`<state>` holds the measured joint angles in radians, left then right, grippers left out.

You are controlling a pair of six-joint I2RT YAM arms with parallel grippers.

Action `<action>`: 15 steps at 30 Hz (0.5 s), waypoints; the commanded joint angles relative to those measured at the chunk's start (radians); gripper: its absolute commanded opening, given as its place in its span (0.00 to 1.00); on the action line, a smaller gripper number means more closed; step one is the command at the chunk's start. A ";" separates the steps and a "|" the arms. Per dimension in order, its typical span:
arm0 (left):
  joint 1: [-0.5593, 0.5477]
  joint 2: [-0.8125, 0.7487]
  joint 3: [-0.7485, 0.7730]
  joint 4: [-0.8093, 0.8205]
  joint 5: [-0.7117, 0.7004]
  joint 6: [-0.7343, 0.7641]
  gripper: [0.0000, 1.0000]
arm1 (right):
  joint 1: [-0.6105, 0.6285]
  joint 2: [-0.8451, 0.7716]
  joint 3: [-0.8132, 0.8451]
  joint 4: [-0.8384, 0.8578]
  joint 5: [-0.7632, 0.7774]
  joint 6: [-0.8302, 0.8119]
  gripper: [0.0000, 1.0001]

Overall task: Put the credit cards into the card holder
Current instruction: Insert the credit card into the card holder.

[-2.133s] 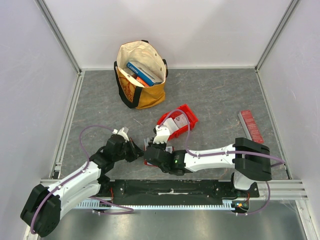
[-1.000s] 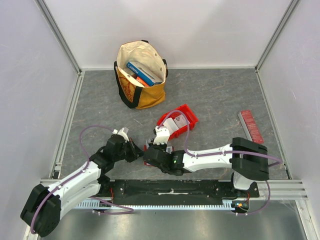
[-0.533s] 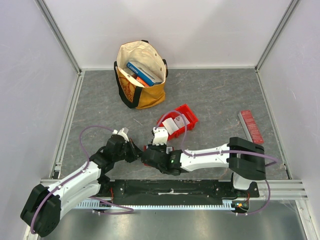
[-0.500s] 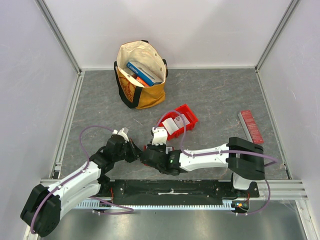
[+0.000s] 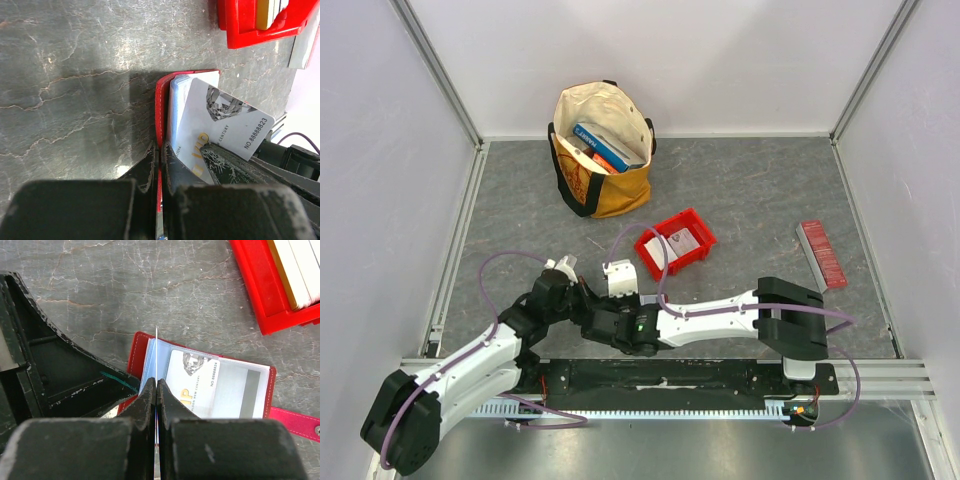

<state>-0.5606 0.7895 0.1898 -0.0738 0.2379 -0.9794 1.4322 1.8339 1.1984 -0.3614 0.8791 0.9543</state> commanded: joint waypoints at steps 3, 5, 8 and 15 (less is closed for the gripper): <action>0.001 -0.015 0.000 0.017 0.006 -0.021 0.02 | 0.030 0.047 0.105 -0.089 0.084 0.020 0.00; -0.004 -0.015 0.000 0.019 0.006 -0.022 0.02 | 0.034 0.053 0.112 -0.094 0.078 0.027 0.00; -0.001 -0.015 0.000 0.019 0.008 -0.022 0.02 | 0.034 0.056 0.118 -0.093 0.074 0.032 0.00; -0.002 -0.026 -0.001 0.014 0.008 -0.022 0.02 | 0.034 0.082 0.121 -0.108 0.070 0.026 0.00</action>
<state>-0.5606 0.7807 0.1898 -0.0746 0.2382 -0.9794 1.4624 1.8866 1.2785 -0.4435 0.9154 0.9543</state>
